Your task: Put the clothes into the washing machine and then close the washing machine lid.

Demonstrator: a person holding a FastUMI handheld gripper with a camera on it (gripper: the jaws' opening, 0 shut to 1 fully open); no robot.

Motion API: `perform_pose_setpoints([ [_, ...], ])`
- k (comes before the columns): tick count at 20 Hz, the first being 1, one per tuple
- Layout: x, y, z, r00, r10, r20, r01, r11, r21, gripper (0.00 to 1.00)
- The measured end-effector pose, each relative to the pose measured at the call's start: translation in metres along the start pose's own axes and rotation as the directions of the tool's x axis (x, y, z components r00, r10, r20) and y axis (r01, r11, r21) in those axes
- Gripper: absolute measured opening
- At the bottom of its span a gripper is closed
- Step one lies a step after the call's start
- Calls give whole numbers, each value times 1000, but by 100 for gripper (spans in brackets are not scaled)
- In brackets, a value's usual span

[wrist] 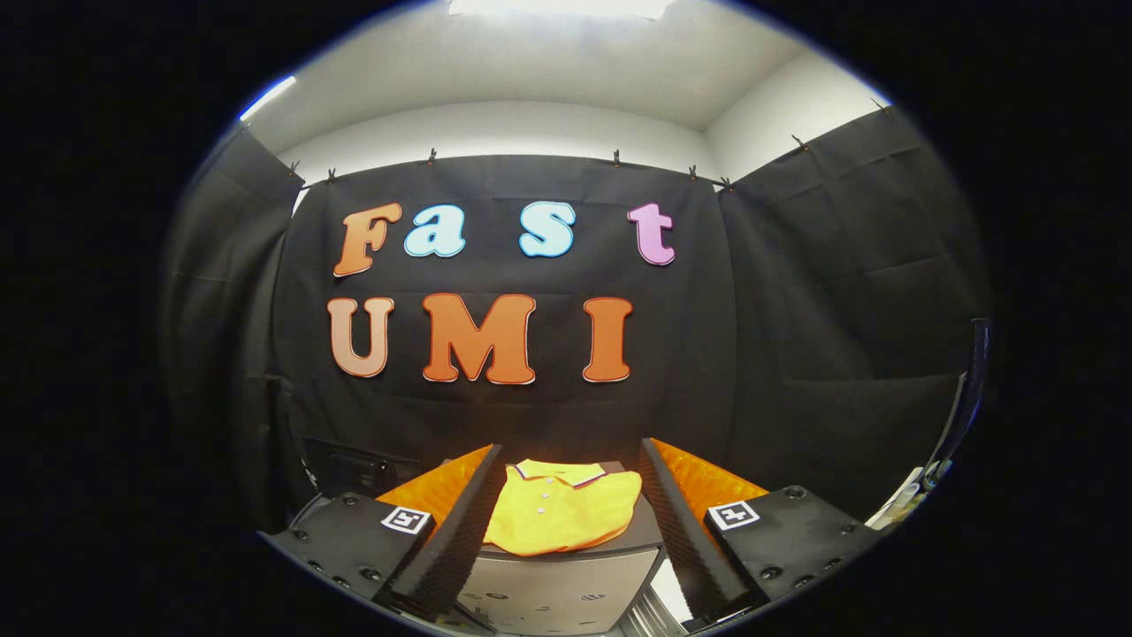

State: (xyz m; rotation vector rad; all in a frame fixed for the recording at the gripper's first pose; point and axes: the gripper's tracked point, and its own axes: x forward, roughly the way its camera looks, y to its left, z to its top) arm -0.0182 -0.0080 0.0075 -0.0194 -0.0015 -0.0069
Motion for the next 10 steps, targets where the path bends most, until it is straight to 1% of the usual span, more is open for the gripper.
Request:
perform_pose_setpoints([
  [4, -3, -2, 3, 1000, -10, 9, 10, 1000, 19, 98],
  [7, -3, -12, 29, 994, -57, 95, 46, 993, 113, 98],
  [8, 2, -8, 32, 995, -42, 92, 30, 992, 125, 98],
  [10, 18, 4, 23, 999, -11, 46, 6, 994, 111, 98],
])
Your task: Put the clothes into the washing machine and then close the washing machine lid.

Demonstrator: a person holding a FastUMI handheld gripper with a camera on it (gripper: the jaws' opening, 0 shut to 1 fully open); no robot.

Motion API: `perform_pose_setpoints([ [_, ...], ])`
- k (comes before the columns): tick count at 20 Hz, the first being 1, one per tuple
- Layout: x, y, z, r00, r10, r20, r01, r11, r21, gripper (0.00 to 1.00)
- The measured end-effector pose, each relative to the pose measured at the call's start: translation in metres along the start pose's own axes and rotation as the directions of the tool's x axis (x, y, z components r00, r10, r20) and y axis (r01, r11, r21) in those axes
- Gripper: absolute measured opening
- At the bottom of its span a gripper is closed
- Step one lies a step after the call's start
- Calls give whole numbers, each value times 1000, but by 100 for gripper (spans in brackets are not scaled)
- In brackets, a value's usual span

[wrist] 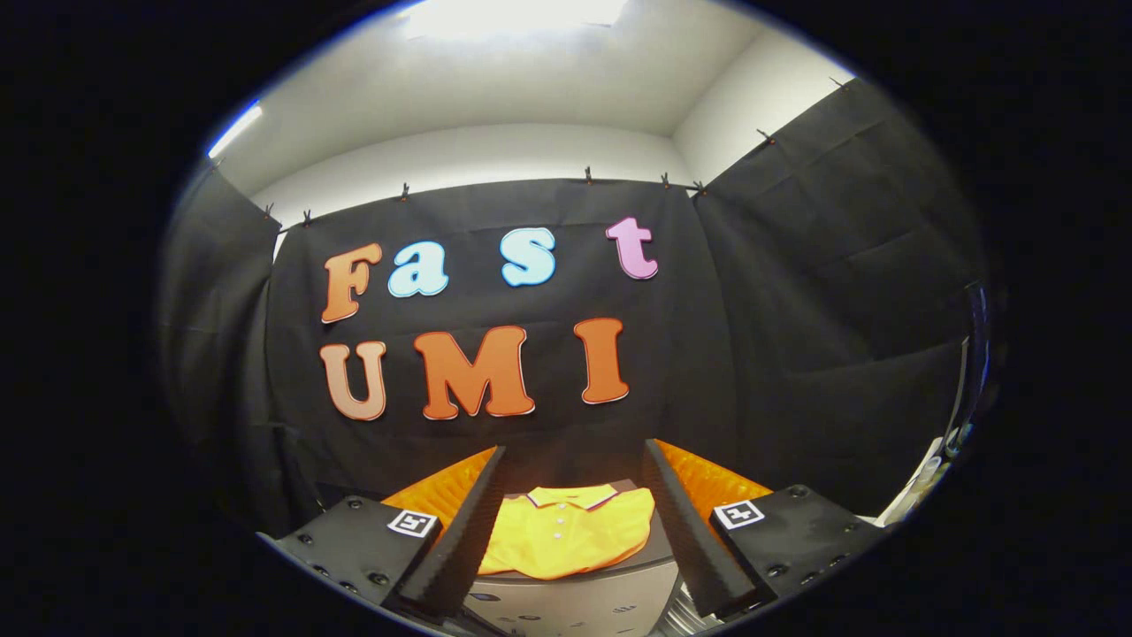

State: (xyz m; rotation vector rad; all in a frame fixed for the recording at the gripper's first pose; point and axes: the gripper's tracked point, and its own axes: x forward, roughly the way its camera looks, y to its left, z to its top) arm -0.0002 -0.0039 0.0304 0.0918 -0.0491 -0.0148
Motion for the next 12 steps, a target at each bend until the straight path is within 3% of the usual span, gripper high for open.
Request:
perform_pose_setpoints([
  [7, 68, 24, -28, 985, 67, -157, -71, 997, -23, 98],
  [12, 132, 40, -79, 930, 86, -357, -110, 993, -49, 98],
])
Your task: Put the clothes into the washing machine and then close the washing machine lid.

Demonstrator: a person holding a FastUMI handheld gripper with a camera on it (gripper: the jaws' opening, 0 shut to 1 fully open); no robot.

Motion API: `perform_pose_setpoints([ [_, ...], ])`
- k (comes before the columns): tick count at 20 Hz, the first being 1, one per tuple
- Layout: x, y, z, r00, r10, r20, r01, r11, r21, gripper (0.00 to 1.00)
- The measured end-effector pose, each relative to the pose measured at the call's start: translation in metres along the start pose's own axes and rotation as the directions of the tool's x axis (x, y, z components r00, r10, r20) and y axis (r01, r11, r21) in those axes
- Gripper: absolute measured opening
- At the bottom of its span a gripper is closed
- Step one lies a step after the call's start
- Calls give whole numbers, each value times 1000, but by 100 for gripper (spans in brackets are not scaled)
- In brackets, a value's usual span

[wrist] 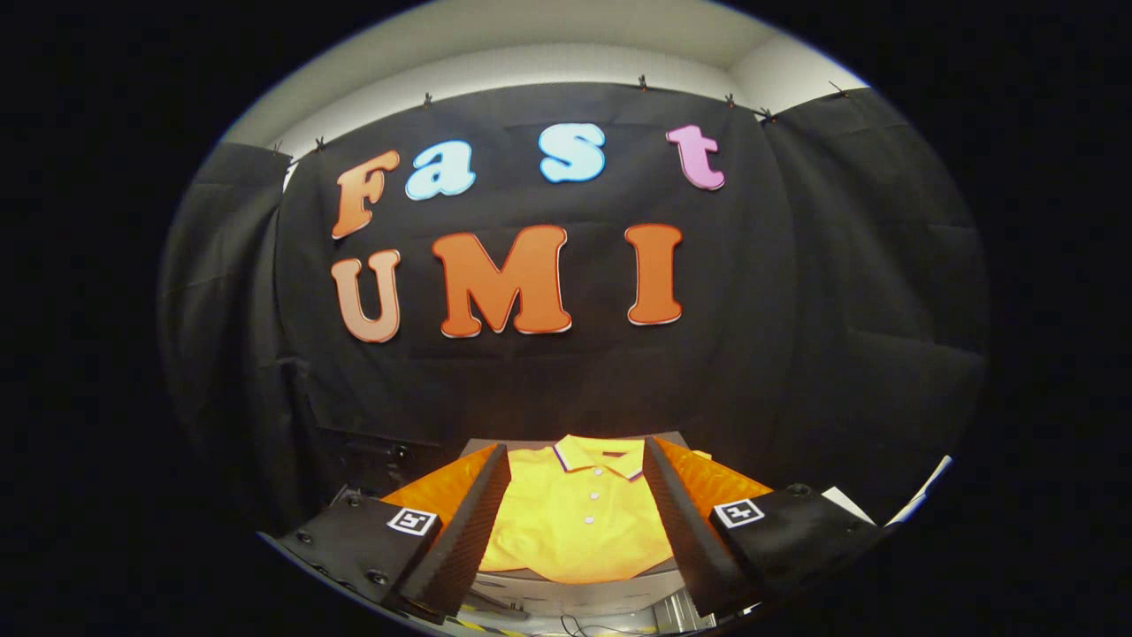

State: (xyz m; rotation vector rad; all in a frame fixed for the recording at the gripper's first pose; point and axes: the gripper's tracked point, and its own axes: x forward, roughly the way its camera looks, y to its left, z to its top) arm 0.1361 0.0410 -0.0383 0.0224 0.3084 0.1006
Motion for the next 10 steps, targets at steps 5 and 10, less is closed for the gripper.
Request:
perform_pose_setpoints([
  [5, 74, 7, -36, 980, 27, -196, -21, 999, 30, 98],
  [10, 117, 4, -79, 937, 23, -348, -13, 999, 33, 99],
])
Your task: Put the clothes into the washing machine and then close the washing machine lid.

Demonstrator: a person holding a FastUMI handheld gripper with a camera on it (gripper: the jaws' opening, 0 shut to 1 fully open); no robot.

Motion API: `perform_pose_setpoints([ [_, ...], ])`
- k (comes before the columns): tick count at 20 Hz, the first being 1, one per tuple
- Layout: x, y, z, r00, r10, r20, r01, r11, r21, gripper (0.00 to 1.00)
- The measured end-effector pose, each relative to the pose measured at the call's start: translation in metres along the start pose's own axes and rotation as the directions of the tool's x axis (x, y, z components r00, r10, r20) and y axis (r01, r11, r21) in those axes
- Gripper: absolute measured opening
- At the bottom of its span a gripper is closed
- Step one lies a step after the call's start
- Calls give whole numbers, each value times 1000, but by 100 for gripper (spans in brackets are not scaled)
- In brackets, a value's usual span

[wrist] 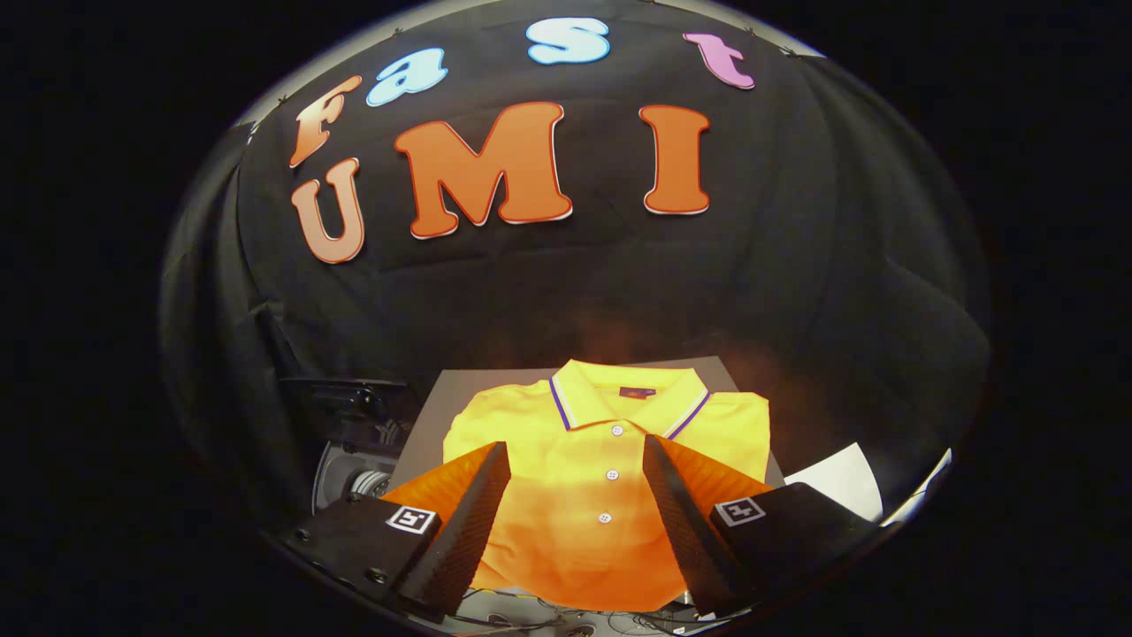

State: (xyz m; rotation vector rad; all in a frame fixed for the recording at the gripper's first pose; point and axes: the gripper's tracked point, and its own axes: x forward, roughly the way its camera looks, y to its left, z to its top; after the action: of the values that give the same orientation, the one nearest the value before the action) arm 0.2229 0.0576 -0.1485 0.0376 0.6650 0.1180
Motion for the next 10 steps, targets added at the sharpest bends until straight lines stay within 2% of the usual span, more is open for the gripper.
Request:
perform_pose_setpoints([
  [4, 31, -18, -23, 993, -63, -98, 61, 998, -24, 99],
  [10, 58, -29, -60, 975, -84, -207, 81, 996, -25, 99],
])
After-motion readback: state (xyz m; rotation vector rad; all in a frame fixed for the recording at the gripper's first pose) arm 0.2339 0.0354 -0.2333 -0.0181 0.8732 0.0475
